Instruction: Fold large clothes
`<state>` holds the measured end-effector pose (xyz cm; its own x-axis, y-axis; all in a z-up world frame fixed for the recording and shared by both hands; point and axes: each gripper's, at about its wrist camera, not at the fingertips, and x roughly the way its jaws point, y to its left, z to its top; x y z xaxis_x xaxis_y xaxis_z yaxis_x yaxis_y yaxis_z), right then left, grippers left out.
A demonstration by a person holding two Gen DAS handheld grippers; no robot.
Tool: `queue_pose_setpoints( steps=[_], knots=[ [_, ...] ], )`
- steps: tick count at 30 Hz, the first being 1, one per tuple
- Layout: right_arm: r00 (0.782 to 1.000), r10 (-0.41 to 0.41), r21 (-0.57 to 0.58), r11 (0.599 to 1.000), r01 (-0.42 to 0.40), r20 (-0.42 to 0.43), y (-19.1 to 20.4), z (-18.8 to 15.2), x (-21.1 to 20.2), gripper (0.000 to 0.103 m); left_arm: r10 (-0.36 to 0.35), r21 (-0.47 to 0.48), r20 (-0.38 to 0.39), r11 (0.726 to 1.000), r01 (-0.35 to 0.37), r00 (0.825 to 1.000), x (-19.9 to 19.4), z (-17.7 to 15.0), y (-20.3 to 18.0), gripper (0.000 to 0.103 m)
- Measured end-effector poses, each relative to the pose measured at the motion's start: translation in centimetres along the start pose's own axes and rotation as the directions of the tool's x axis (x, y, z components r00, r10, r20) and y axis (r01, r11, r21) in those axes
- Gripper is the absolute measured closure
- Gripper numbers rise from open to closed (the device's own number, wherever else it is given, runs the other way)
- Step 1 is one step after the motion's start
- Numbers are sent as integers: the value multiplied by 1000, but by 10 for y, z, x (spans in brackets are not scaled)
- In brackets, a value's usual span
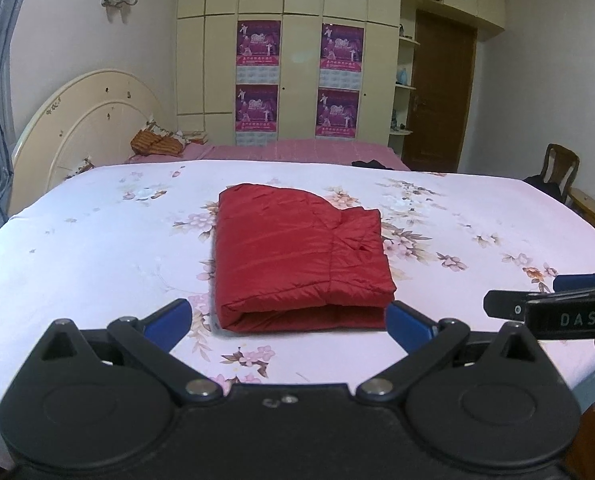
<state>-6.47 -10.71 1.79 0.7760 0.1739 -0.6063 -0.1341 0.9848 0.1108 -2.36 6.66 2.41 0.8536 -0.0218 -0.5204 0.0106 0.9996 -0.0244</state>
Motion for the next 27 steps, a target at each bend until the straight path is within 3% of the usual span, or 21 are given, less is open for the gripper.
queue_pose_setpoints(
  steps=[27],
  knots=[
    [1000,9,6,1000,-9,10,-12,4,-5,0,-3,36,3,999,3,1000,1,3,-11,0]
  ],
)
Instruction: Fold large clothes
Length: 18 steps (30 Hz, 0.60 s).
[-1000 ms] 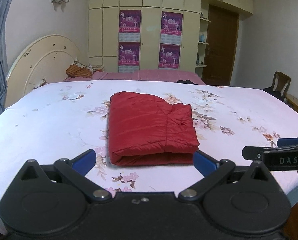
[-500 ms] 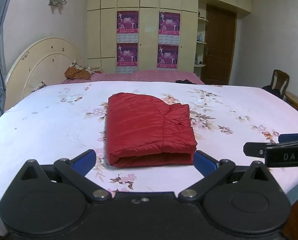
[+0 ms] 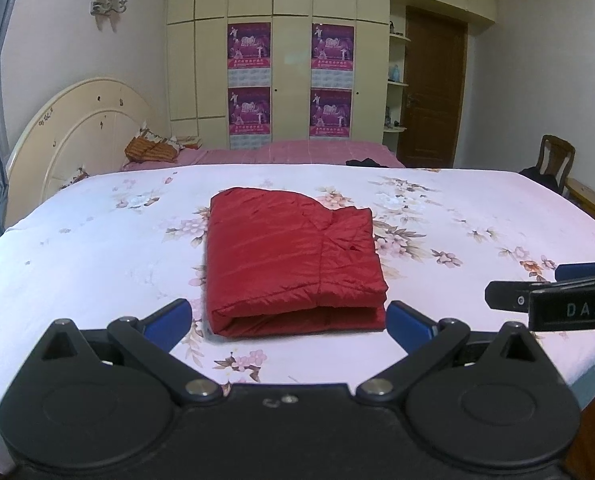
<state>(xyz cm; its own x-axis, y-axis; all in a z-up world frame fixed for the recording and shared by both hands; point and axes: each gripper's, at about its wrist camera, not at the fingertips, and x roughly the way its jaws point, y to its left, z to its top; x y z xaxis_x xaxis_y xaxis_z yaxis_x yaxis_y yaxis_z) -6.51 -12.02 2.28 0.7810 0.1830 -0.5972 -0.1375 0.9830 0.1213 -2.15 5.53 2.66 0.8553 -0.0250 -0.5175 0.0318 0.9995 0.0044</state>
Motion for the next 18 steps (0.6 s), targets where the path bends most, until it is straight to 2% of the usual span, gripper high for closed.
queue_pose_setpoints(
  steps=[18],
  knots=[
    [1000,8,-8,1000,-8,4,-3,2,-1,0,5,-1,6,1000,-5,1000,-1,2,1,0]
  ],
)
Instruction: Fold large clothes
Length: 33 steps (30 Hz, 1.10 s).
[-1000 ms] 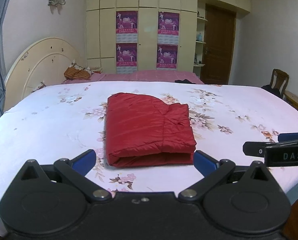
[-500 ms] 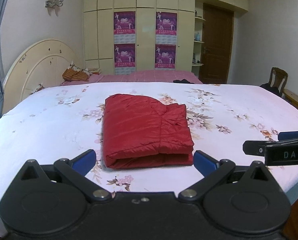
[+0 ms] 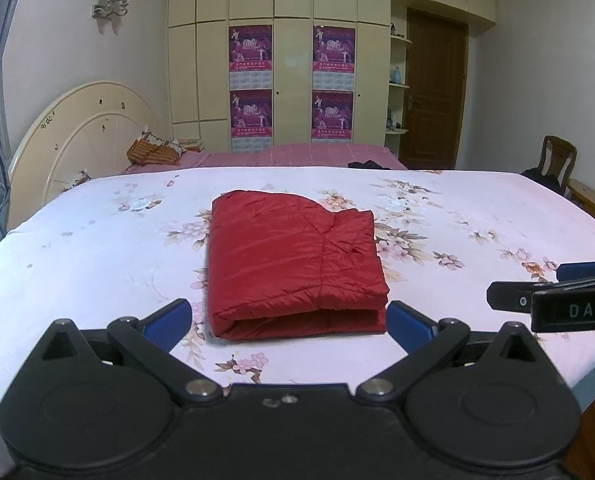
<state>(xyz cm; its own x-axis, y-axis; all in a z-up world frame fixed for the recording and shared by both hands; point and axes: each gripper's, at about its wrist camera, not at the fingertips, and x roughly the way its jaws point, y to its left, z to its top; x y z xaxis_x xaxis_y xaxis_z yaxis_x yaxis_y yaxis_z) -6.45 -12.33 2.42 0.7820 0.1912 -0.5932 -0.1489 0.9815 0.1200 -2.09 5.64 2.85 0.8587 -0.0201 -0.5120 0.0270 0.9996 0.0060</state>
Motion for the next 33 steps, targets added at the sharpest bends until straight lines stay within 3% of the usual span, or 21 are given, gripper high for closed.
queue_pose_setpoints(
  steps=[33],
  knots=[
    [1000,11,-15,1000,-11,4,-2,1,-1,0,0,-6,31,1000,0,1000,-2,-1,6,0]
  ],
)
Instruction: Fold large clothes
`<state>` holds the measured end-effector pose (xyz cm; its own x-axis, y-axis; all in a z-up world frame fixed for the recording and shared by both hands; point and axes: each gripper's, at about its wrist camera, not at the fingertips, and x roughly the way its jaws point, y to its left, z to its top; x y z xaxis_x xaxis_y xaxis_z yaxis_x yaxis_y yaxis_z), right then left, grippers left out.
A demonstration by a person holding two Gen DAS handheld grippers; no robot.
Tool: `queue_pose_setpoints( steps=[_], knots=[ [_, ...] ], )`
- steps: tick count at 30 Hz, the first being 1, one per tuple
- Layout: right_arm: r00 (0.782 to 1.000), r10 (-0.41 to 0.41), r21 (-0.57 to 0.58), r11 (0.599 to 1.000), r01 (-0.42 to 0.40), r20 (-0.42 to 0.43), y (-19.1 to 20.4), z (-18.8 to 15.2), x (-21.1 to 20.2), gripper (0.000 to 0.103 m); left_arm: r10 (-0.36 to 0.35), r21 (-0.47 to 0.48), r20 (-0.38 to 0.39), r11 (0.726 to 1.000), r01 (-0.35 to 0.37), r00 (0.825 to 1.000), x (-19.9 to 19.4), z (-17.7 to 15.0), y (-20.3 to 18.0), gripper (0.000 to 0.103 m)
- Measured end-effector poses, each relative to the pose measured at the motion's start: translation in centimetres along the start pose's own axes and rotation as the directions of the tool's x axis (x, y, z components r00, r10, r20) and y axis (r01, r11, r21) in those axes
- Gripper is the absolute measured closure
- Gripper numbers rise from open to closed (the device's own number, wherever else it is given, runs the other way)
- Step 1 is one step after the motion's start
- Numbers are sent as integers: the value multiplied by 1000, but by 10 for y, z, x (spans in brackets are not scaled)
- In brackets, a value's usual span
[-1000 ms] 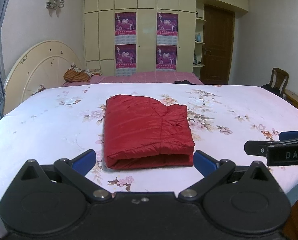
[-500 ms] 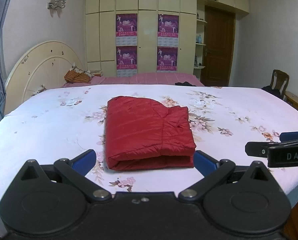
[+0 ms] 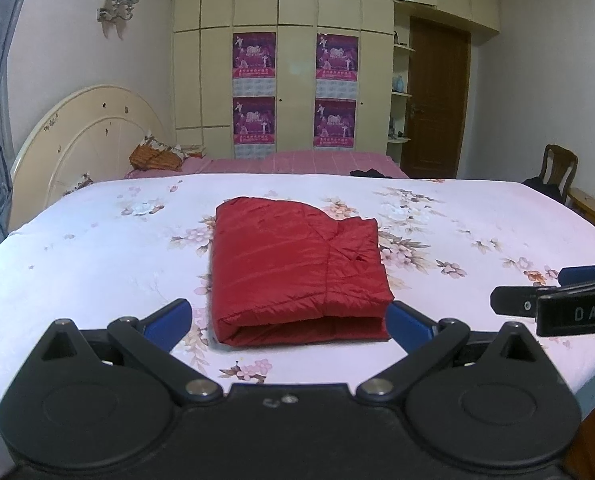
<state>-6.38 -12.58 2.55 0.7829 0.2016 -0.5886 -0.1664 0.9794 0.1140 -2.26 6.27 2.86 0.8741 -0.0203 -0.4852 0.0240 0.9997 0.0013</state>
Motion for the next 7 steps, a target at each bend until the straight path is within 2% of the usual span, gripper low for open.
queue_pose_setpoints(
  steps=[4,7],
  knots=[
    [1000,0,0,1000,0,1,-1,0,0,0,-30,-21,-3,999,30,1000,1,0,3,0],
    [1000,2,0,1000,-2,1,-2,0,1,0,-27,-19,0,999,27,1000,1,0,2,0]
  ],
)
